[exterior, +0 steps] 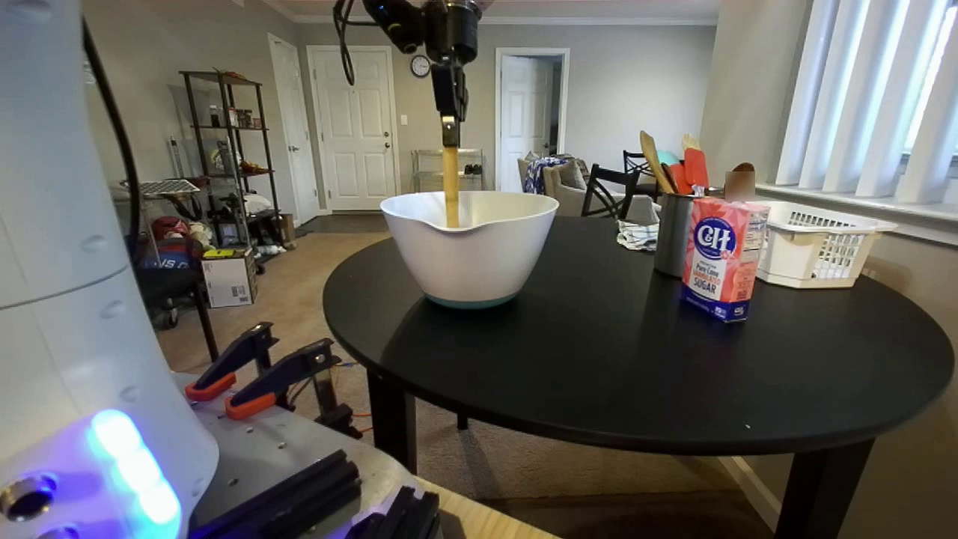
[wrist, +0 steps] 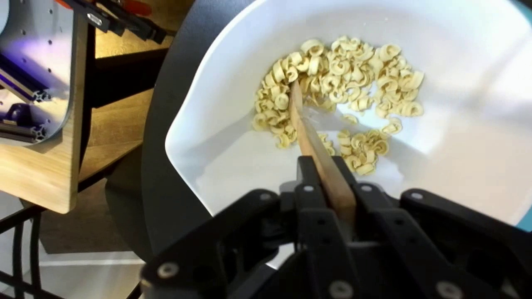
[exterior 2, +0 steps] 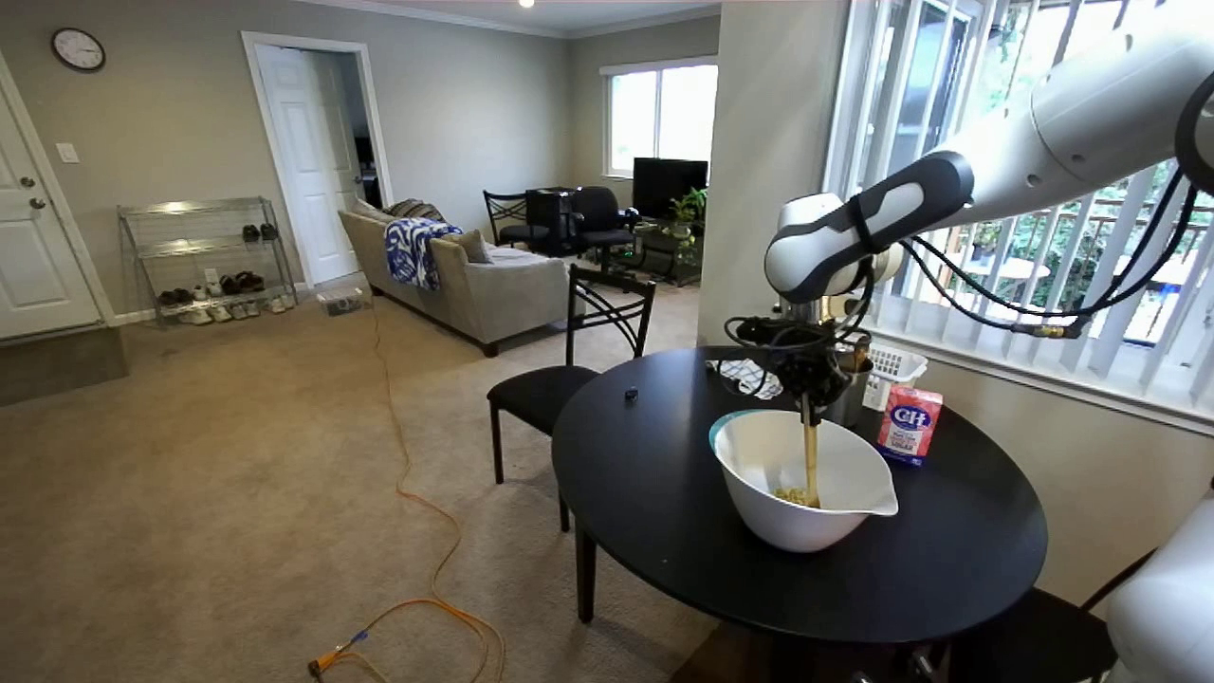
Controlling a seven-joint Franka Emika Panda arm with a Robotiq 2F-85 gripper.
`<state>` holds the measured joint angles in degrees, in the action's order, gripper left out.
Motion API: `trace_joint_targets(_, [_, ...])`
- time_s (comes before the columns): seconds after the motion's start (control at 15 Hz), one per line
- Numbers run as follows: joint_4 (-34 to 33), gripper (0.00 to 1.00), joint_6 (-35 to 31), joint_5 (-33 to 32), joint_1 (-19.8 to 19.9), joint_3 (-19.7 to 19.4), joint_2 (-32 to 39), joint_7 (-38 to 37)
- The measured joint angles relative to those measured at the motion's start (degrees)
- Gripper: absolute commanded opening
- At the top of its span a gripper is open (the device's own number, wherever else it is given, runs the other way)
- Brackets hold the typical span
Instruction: Use the spoon to stir in the bowl
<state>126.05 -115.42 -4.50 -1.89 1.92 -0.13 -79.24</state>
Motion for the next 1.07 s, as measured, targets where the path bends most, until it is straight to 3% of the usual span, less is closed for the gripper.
trace_joint_targets(0.27, [-1.24,0.03,0.39,6.26,-0.40,0.37,0.43,1.40])
trace_joint_targets(0.6, [-1.12,0.03,-2.29,7.81,-0.70,0.41,0.94,0.95])
trace_joint_targets(1.07, [0.12,0.03,-11.59,7.43,-0.66,0.13,1.03,-7.94])
